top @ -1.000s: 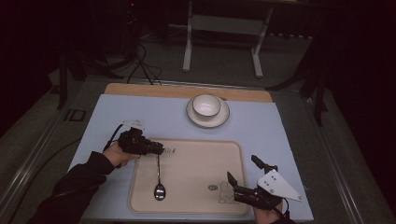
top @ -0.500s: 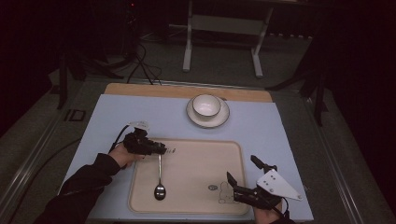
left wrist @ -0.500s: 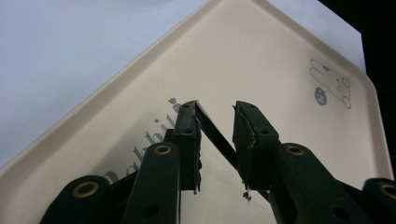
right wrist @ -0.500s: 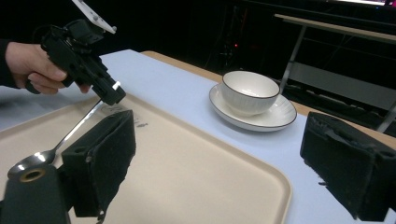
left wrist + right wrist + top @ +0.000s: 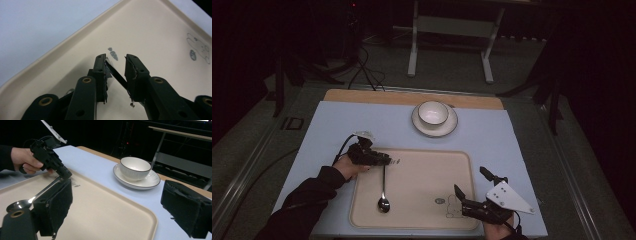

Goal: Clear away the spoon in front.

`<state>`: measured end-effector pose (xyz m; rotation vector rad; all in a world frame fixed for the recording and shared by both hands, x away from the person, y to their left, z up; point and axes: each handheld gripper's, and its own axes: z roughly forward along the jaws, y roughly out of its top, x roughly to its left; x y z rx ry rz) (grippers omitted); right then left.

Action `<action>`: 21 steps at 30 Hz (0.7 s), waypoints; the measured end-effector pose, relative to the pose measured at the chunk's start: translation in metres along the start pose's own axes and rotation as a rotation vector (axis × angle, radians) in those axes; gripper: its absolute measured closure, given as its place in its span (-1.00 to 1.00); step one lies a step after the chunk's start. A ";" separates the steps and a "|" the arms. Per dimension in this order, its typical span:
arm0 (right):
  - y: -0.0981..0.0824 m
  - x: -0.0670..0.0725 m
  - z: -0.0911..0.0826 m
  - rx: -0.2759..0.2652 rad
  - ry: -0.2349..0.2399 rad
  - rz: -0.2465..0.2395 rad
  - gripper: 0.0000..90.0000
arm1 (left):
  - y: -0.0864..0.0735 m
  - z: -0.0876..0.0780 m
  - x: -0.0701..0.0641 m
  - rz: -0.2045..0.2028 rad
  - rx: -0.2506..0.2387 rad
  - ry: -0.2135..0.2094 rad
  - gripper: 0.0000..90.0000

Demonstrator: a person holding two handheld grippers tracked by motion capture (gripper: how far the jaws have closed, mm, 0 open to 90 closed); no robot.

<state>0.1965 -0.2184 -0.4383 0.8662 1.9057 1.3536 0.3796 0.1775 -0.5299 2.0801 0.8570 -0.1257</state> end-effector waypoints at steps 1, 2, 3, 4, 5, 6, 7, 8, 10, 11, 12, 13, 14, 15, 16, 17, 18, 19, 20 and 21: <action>0.000 0.000 0.000 -0.001 0.001 -0.002 -0.77 | 0.000 0.001 0.000 -0.002 0.003 0.006 0.57; 0.000 0.000 0.000 -0.001 0.001 -0.002 -0.77 | 0.000 0.001 0.000 -0.003 0.006 0.009 0.57; 0.000 0.000 0.000 0.000 0.002 -0.001 -0.77 | 0.000 0.002 0.000 -0.002 0.007 0.014 0.57; 0.000 0.000 0.000 0.000 0.002 0.000 -0.77 | 0.000 0.003 0.001 -0.002 0.010 0.020 0.56; 0.000 0.000 0.000 0.001 0.002 0.000 -0.77 | -0.001 0.003 0.001 -0.005 0.012 0.026 0.56; 0.000 0.000 0.000 0.001 0.002 0.000 -0.77 | -0.001 0.004 0.001 -0.006 0.012 0.030 0.55; 0.000 0.000 0.000 0.001 0.002 0.000 -0.77 | -0.001 0.004 0.001 -0.008 0.015 0.035 0.55; 0.000 0.000 0.000 0.001 0.003 0.000 -0.77 | -0.001 0.005 0.002 -0.016 0.020 0.039 0.54; 0.000 0.000 0.000 0.001 0.002 0.000 -0.77 | -0.002 0.007 0.001 -0.005 0.028 0.047 0.54; 0.000 0.000 0.000 0.001 0.002 0.000 -0.77 | -0.002 0.007 0.001 -0.003 0.026 0.051 0.54; 0.000 0.000 0.001 0.003 0.003 0.001 -0.77 | -0.002 0.007 0.001 -0.004 0.024 0.053 0.53; 0.000 0.000 0.001 0.004 0.003 0.000 -0.77 | -0.002 0.007 0.000 0.000 0.024 0.057 0.48; 0.000 0.000 0.001 0.004 0.003 0.000 -0.77 | -0.001 0.008 0.000 0.005 0.026 0.059 0.48; -0.001 0.000 0.001 0.004 0.005 0.000 -0.77 | -0.001 0.008 -0.001 0.008 0.025 0.060 0.43; -0.001 0.000 0.001 0.004 0.005 0.000 -0.77 | -0.001 0.008 -0.001 0.012 0.024 0.065 0.43; -0.001 0.000 0.001 0.005 0.005 0.000 -0.77 | -0.001 0.008 -0.001 0.012 0.022 0.071 0.42; -0.001 0.000 0.001 0.005 0.006 0.002 -0.77 | -0.001 0.008 -0.001 0.009 0.018 0.072 0.37; -0.001 0.000 0.001 0.005 0.006 0.002 -0.77 | -0.001 0.008 -0.001 0.012 0.016 0.079 0.37; -0.001 0.000 0.001 0.005 0.006 0.002 -0.77 | -0.001 0.008 -0.001 0.013 0.013 0.084 0.37; -0.001 0.000 0.001 0.005 0.005 0.001 -0.77 | -0.001 0.007 0.000 0.011 0.006 0.087 0.37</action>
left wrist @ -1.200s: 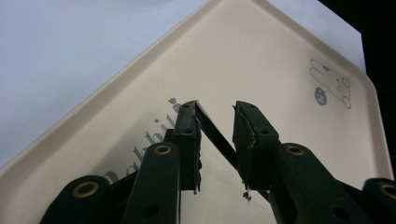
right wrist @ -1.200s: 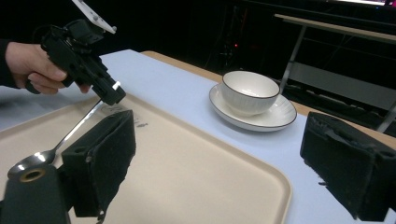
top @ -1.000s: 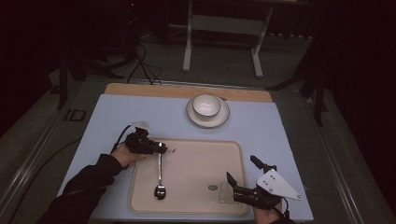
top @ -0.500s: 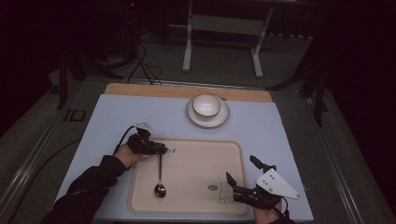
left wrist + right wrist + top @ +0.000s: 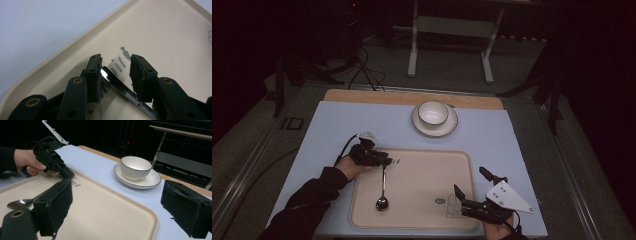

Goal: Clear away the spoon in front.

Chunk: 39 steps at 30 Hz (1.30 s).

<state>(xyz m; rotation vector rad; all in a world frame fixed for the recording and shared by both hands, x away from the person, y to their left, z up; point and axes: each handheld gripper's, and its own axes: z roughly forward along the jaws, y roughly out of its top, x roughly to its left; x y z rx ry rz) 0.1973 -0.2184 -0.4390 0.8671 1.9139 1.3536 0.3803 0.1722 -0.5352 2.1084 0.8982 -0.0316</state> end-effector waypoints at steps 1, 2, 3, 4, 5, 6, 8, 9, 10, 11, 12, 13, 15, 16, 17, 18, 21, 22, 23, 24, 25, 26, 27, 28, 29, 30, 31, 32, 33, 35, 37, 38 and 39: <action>0.000 0.000 0.000 0.000 0.001 0.000 -0.77 | 0.000 0.000 0.000 0.000 -0.005 0.007 0.37; 0.000 0.000 0.000 0.000 0.001 0.000 -0.77 | 0.000 -0.001 0.000 0.002 -0.011 0.012 0.37; 0.000 0.000 0.000 0.000 0.001 0.001 -0.77 | 0.000 -0.001 -0.001 0.001 -0.015 0.013 0.36; 0.000 0.000 0.000 0.001 0.001 0.001 -0.77 | 0.001 -0.001 -0.001 0.003 -0.017 0.020 0.32; 0.000 0.000 0.000 0.001 0.002 0.001 -0.77 | 0.001 -0.002 -0.001 0.007 -0.020 0.028 0.32; 0.000 0.000 0.000 0.001 0.002 0.001 -0.77 | 0.002 -0.003 -0.001 0.007 -0.026 0.029 0.32; 0.000 0.000 0.000 0.001 0.001 0.001 -0.77 | 0.003 -0.004 -0.001 0.004 -0.036 0.028 0.28; 0.000 0.000 0.000 0.001 0.001 0.001 -0.77 | 0.004 -0.006 -0.001 -0.002 -0.038 0.024 0.26; 0.000 0.000 0.000 0.001 0.001 0.001 -0.77 | 0.004 -0.006 -0.001 -0.002 -0.038 0.024 0.27; 0.000 0.000 0.000 0.000 0.000 0.002 -0.77 | 0.005 -0.008 -0.001 -0.002 -0.044 0.025 0.27; 0.000 -0.001 0.000 0.000 0.000 0.003 -0.77 | 0.005 -0.009 -0.002 0.000 -0.048 0.030 0.26; 0.000 -0.001 0.000 0.000 0.000 0.003 -0.77 | 0.005 -0.011 -0.003 -0.005 -0.052 0.018 0.26; 0.000 -0.001 0.000 0.000 0.000 0.007 -0.77 | 0.007 -0.016 -0.006 0.007 -0.051 0.025 0.16; 0.000 -0.001 0.000 0.000 -0.002 0.006 -0.77 | 0.008 -0.018 -0.007 0.008 -0.051 0.023 0.09; 0.000 -0.001 0.001 0.001 -0.001 0.008 -0.77 | 0.009 -0.020 -0.009 0.008 -0.052 0.030 -0.06; 0.000 -0.001 0.001 0.001 -0.001 0.008 -0.77 | 0.010 -0.022 -0.010 0.010 -0.055 0.029 -0.06; 0.000 -0.001 0.001 0.001 -0.003 0.007 -0.77 | 0.013 -0.029 -0.013 0.013 -0.076 0.025 -0.26; 0.000 -0.001 0.001 0.000 -0.004 0.007 -0.77 | 0.014 -0.032 -0.014 0.014 -0.087 0.037 -0.37; 0.000 -0.002 0.001 -0.001 -0.004 0.008 -0.77 | 0.014 -0.035 -0.015 0.021 -0.095 0.032 -0.43; 0.000 -0.002 0.001 -0.001 -0.004 0.008 -0.77 | 0.015 -0.037 -0.016 0.035 -0.100 0.010 -0.50; -0.001 -0.002 0.001 -0.001 -0.005 0.008 -0.77 | 0.015 -0.039 -0.018 0.044 -0.102 0.005 -0.63; -0.001 -0.002 0.001 -0.001 -0.004 0.008 -0.77 | 0.016 -0.041 -0.020 0.047 -0.107 0.010 -0.67; -0.001 -0.002 0.001 0.000 -0.005 0.008 -0.77 | 0.016 -0.043 -0.021 0.045 -0.116 -0.001 -0.68; -0.001 -0.002 0.001 0.001 -0.004 0.010 -0.77 | 0.016 -0.044 -0.023 0.046 -0.120 -0.003 -0.71; -0.001 -0.002 0.002 0.003 -0.004 0.012 -0.77 | 0.017 -0.045 -0.025 0.054 -0.121 -0.002 -0.85; -0.001 -0.002 0.002 0.003 -0.004 0.012 -0.77 | 0.017 -0.045 -0.027 0.062 -0.118 -0.003 -0.85; -0.001 -0.002 0.002 0.004 -0.002 0.014 -0.77 | 0.017 -0.044 -0.030 0.074 -0.113 0.003 -0.95; -0.001 -0.002 0.002 0.005 -0.002 0.013 -0.77 | 0.017 -0.045 -0.031 0.076 -0.115 0.006 -0.98; -0.001 -0.002 0.002 0.005 -0.002 0.013 -0.77 | 0.017 -0.045 -0.033 0.073 -0.117 0.006 -0.98; -0.001 -0.002 0.002 0.006 -0.002 0.015 -0.77 | 0.017 -0.047 -0.035 0.085 -0.128 0.000 -0.98; -0.001 -0.002 0.002 0.005 -0.001 0.017 -0.77 | 0.018 -0.050 -0.037 0.089 -0.139 -0.013 -0.98; -0.001 -0.002 0.002 0.007 -0.002 0.016 -0.77 | 0.018 -0.051 -0.038 0.090 -0.146 -0.020 -0.98; -0.001 -0.002 0.002 0.007 -0.002 0.016 -0.77 | 0.018 -0.053 -0.040 0.090 -0.154 -0.023 -0.98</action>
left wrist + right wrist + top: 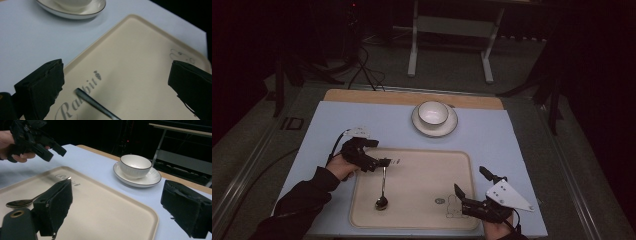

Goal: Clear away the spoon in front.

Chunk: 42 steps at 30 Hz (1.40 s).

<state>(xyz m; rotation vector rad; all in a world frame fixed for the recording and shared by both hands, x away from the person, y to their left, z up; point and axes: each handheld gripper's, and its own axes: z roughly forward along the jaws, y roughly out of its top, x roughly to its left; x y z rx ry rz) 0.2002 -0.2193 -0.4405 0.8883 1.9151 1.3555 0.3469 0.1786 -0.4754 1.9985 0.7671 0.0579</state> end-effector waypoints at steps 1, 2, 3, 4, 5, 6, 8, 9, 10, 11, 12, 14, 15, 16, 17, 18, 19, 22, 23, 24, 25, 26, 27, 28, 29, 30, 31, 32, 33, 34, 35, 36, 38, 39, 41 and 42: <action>0.000 0.000 0.000 0.001 0.000 0.002 -0.77 | 0.000 -0.002 -0.002 0.002 -0.012 -0.003 -0.98; 0.000 0.000 0.000 0.001 0.000 0.002 -0.77 | 0.001 -0.005 -0.004 0.001 -0.024 -0.009 -0.98; 0.000 0.000 0.000 0.000 0.001 0.003 -0.77 | 0.001 -0.007 -0.006 0.004 -0.030 -0.013 -0.98; 0.000 0.000 0.000 0.002 0.000 0.003 -0.77 | 0.001 -0.009 -0.009 0.010 -0.035 -0.011 -0.98; 0.000 0.000 0.000 0.003 0.000 0.003 -0.77 | 0.001 -0.012 -0.012 0.018 -0.041 -0.009 -0.98; 0.000 0.000 0.000 0.003 0.001 0.005 -0.77 | 0.001 -0.014 -0.014 0.019 -0.046 -0.012 -0.98; 0.000 0.000 0.000 0.003 0.001 0.003 -0.77 | 0.000 -0.019 -0.020 0.025 -0.064 -0.023 -0.98; 0.000 0.000 0.000 0.003 0.001 0.003 -0.77 | 0.000 -0.021 -0.022 0.027 -0.067 -0.023 -0.98; 0.000 0.000 0.000 0.003 -0.001 0.002 -0.77 | -0.001 -0.023 -0.025 0.028 -0.074 -0.025 -0.98; 0.000 0.000 0.000 0.003 0.000 0.002 -0.77 | -0.002 -0.024 -0.028 0.027 -0.079 -0.031 -0.98; 0.000 0.000 0.000 0.002 0.000 0.001 -0.77 | -0.003 -0.026 -0.030 0.029 -0.083 -0.033 -0.98; 0.000 0.000 0.000 0.002 0.000 0.002 -0.77 | -0.004 -0.029 -0.036 0.037 -0.088 -0.035 -0.98; 0.000 0.000 0.000 0.002 -0.001 0.001 -0.77 | -0.005 -0.030 -0.038 0.038 -0.090 -0.037 -0.98; 0.000 0.000 0.000 0.002 -0.001 0.001 -0.77 | -0.005 -0.032 -0.041 0.041 -0.093 -0.031 -0.98; 0.000 0.001 0.000 0.003 -0.001 0.000 -0.77 | -0.006 -0.034 -0.043 0.041 -0.099 -0.032 -0.98; 0.000 0.001 0.000 0.002 -0.001 -0.002 -0.77 | -0.006 -0.035 -0.045 0.040 -0.103 -0.036 -0.98; 0.000 0.001 0.000 0.002 0.000 -0.002 -0.77 | -0.007 -0.037 -0.047 0.039 -0.106 -0.035 -0.98; 0.001 0.001 0.000 0.001 -0.001 -0.002 -0.77 | -0.011 -0.040 -0.053 0.048 -0.107 -0.040 -0.98; 0.001 0.001 0.000 0.001 -0.001 -0.002 -0.77 | -0.012 -0.041 -0.055 0.047 -0.108 -0.043 -0.98; 0.001 0.001 0.000 0.001 -0.001 -0.003 -0.77 | -0.014 -0.042 -0.057 0.049 -0.106 -0.042 -0.98; 0.001 0.001 0.000 0.001 -0.001 -0.003 -0.77 | -0.016 -0.042 -0.059 0.052 -0.106 -0.041 -0.98; 0.001 0.001 -0.001 0.001 -0.001 -0.004 -0.77 | -0.017 -0.043 -0.061 0.055 -0.107 -0.042 -0.98; 0.001 0.001 -0.001 0.000 -0.001 -0.004 -0.77 | -0.019 -0.043 -0.063 0.054 -0.111 -0.039 -0.98; 0.001 0.001 -0.001 0.000 -0.001 -0.004 -0.77 | -0.021 -0.044 -0.065 0.055 -0.116 -0.038 -0.98; 0.001 0.001 -0.001 0.000 -0.001 -0.004 -0.77 | -0.022 -0.045 -0.067 0.054 -0.121 -0.041 -0.98; 0.001 0.001 -0.001 0.000 -0.001 -0.004 -0.77 | -0.024 -0.045 -0.070 0.054 -0.123 -0.042 -0.98; 0.001 0.001 -0.001 0.000 -0.001 -0.004 -0.77 | -0.026 -0.046 -0.072 0.057 -0.123 -0.040 -0.98; 0.001 0.001 -0.001 0.000 -0.001 -0.004 -0.77 | -0.027 -0.046 -0.074 0.063 -0.120 -0.036 -0.98; 0.001 0.001 -0.001 0.000 -0.002 -0.004 -0.77 | -0.029 -0.047 -0.076 0.069 -0.114 -0.035 -0.98; 0.001 0.001 -0.001 0.000 -0.003 -0.004 -0.77 | -0.031 -0.048 -0.077 0.073 -0.110 -0.035 -0.98; 0.001 0.001 -0.001 0.000 -0.003 -0.004 -0.77 | -0.032 -0.048 -0.079 0.073 -0.107 -0.036 -0.98; 0.001 0.001 -0.001 -0.001 -0.003 -0.005 -0.77 | -0.034 -0.049 -0.080 0.075 -0.105 -0.034 -0.98; 0.001 0.001 -0.001 -0.002 -0.003 -0.006 -0.77 | -0.037 -0.050 -0.082 0.068 -0.102 -0.027 -0.98; 0.001 0.001 -0.001 0.000 -0.002 -0.006 -0.77 | -0.039 -0.050 -0.083 0.065 -0.110 -0.027 -0.98; 0.001 0.001 -0.001 0.001 -0.003 -0.007 -0.77 | -0.043 -0.049 -0.085 0.069 -0.107 -0.016 -0.98; 0.001 0.002 -0.001 0.001 -0.003 -0.008 -0.77 | -0.044 -0.048 -0.087 0.080 -0.108 -0.010 -0.98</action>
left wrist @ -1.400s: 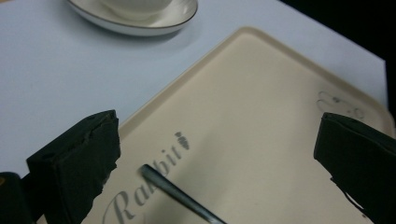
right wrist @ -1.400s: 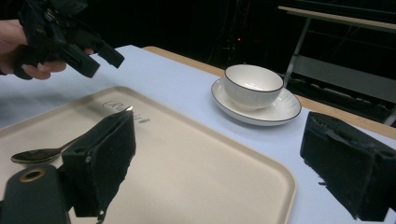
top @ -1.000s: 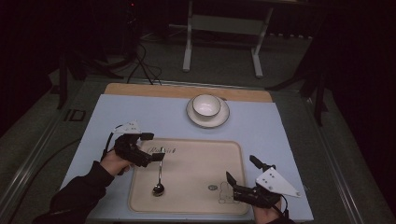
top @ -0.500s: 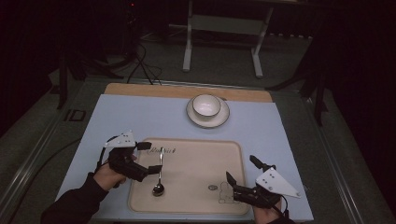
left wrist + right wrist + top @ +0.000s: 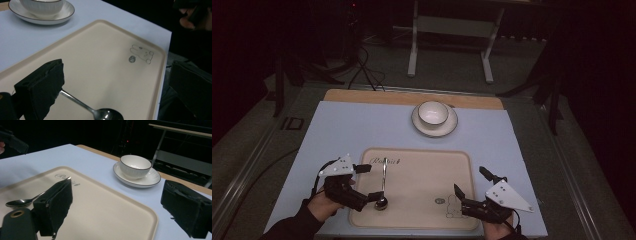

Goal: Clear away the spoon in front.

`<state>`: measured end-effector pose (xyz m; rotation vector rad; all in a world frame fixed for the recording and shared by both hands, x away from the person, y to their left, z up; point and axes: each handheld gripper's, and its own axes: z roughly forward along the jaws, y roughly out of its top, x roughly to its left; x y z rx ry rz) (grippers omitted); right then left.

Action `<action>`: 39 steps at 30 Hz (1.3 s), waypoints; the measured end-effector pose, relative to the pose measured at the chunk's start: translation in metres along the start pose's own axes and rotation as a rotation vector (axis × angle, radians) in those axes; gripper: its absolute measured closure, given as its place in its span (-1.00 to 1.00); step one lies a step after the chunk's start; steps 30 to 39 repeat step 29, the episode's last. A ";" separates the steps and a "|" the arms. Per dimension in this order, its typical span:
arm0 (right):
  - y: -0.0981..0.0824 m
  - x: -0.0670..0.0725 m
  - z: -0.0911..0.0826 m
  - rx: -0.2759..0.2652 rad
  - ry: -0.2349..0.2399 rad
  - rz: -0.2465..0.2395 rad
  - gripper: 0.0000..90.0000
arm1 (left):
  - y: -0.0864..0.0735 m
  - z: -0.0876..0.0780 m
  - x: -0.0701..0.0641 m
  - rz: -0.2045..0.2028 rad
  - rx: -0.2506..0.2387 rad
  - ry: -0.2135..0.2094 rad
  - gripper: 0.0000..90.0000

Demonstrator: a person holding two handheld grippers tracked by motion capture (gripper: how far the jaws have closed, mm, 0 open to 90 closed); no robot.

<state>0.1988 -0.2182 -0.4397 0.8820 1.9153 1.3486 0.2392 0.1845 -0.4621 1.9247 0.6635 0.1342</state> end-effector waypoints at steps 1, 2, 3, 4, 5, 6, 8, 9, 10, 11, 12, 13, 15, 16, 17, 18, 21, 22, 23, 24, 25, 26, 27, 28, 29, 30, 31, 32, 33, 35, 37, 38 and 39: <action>0.000 0.000 0.000 0.001 0.000 0.000 -0.77 | -0.001 0.001 -0.001 0.007 0.004 0.004 -0.98; 0.000 0.000 0.000 0.001 0.000 0.000 -0.77 | -0.003 0.001 -0.001 0.016 0.005 0.012 -0.98; 0.000 0.000 0.000 0.001 0.001 -0.001 -0.77 | -0.004 0.002 -0.002 0.019 0.000 0.016 -0.98; 0.000 0.000 0.000 0.003 0.001 -0.002 -0.77 | -0.005 0.002 -0.001 0.016 -0.003 0.016 -0.98; 0.000 0.000 0.001 0.005 0.001 -0.002 -0.77 | -0.007 0.003 0.000 0.012 -0.010 0.016 -0.98; 0.000 0.000 0.001 0.005 0.001 -0.002 -0.77 | -0.008 0.003 0.001 0.009 -0.020 0.022 -0.98; -0.001 0.000 0.001 0.006 0.002 0.000 -0.77 | -0.011 0.003 0.003 -0.001 -0.038 0.032 -0.98; -0.001 -0.001 0.001 0.006 0.003 0.003 -0.77 | -0.013 0.003 0.005 -0.006 -0.043 0.033 -0.98; -0.001 -0.001 0.001 0.006 0.003 0.005 -0.77 | -0.014 0.003 0.006 -0.011 -0.046 0.034 -0.98; -0.002 -0.002 0.001 0.008 0.004 0.007 -0.77 | -0.015 0.004 0.007 -0.008 -0.043 0.035 -0.98; -0.002 -0.002 0.002 0.008 0.005 0.006 -0.77 | -0.016 0.005 0.008 -0.002 -0.040 0.038 -0.98; -0.003 -0.002 0.002 0.010 0.006 0.003 -0.77 | -0.017 0.006 0.009 0.005 -0.037 0.043 -0.98; -0.003 -0.003 0.004 0.016 0.006 0.001 -0.77 | -0.017 0.008 0.011 0.008 -0.031 0.044 -0.98; -0.004 -0.003 0.004 0.019 0.006 0.003 -0.77 | -0.018 0.009 0.012 0.009 -0.030 0.050 -0.98; -0.004 -0.004 0.004 0.020 0.008 0.004 -0.77 | -0.018 0.010 0.012 0.010 -0.031 0.053 -0.98; -0.004 -0.004 0.005 0.021 0.008 0.005 -0.77 | -0.018 0.011 0.013 0.006 -0.036 0.051 -0.98; -0.005 -0.005 0.005 0.027 0.009 0.010 -0.77 | -0.019 0.012 0.013 0.012 -0.038 0.061 -0.98; -0.005 -0.005 0.005 0.028 0.009 0.010 -0.77 | -0.019 0.013 0.014 0.010 -0.038 0.058 -0.98; -0.005 -0.005 0.006 0.029 0.010 0.011 -0.77 | -0.020 0.013 0.014 0.011 -0.037 0.058 -0.98; -0.005 -0.004 0.006 0.033 0.010 0.011 -0.77 | -0.021 0.014 0.014 0.010 -0.034 0.058 -0.98; -0.005 -0.004 0.006 0.033 0.010 0.011 -0.77 | -0.022 0.014 0.014 0.011 -0.033 0.053 -0.98; -0.005 -0.004 0.006 0.033 0.011 0.009 -0.77 | -0.022 0.014 0.013 0.009 -0.034 0.052 -0.98; -0.005 -0.004 0.006 0.033 0.012 0.010 -0.77 | -0.022 0.015 0.013 0.009 -0.032 0.053 -0.98; -0.005 -0.004 0.006 0.032 0.012 0.010 -0.77 | -0.022 0.015 0.013 0.011 -0.034 0.053 -0.98; -0.005 -0.004 0.006 0.032 0.012 0.010 -0.77 | -0.022 0.014 0.013 0.010 -0.040 0.052 -0.98; -0.005 -0.004 0.006 0.032 0.012 0.010 -0.77 | -0.022 0.014 0.013 0.010 -0.040 0.052 -0.98; -0.005 -0.004 0.006 0.032 0.012 0.010 -0.77 | -0.022 0.014 0.013 0.010 -0.040 0.052 -0.98; -0.005 -0.004 0.006 0.032 0.012 0.010 -0.77 | -0.022 0.014 0.013 0.010 -0.040 0.052 -0.98; -0.005 -0.004 0.006 0.032 0.012 0.010 -0.77 | -0.022 0.014 0.013 0.010 -0.040 0.052 -0.98; -0.005 -0.004 0.006 0.032 0.012 0.010 -0.77 | -0.022 0.014 0.013 0.010 -0.040 0.052 -0.98; -0.005 -0.004 0.006 0.032 0.012 0.010 -0.77 | -0.022 0.014 0.013 0.010 -0.040 0.052 -0.98; -0.005 -0.004 0.006 0.032 0.012 0.010 -0.77 | -0.022 0.014 0.013 0.010 -0.040 0.052 -0.98; -0.005 -0.004 0.006 0.032 0.012 0.010 -0.77 | -0.022 0.014 0.013 0.010 -0.040 0.052 -0.98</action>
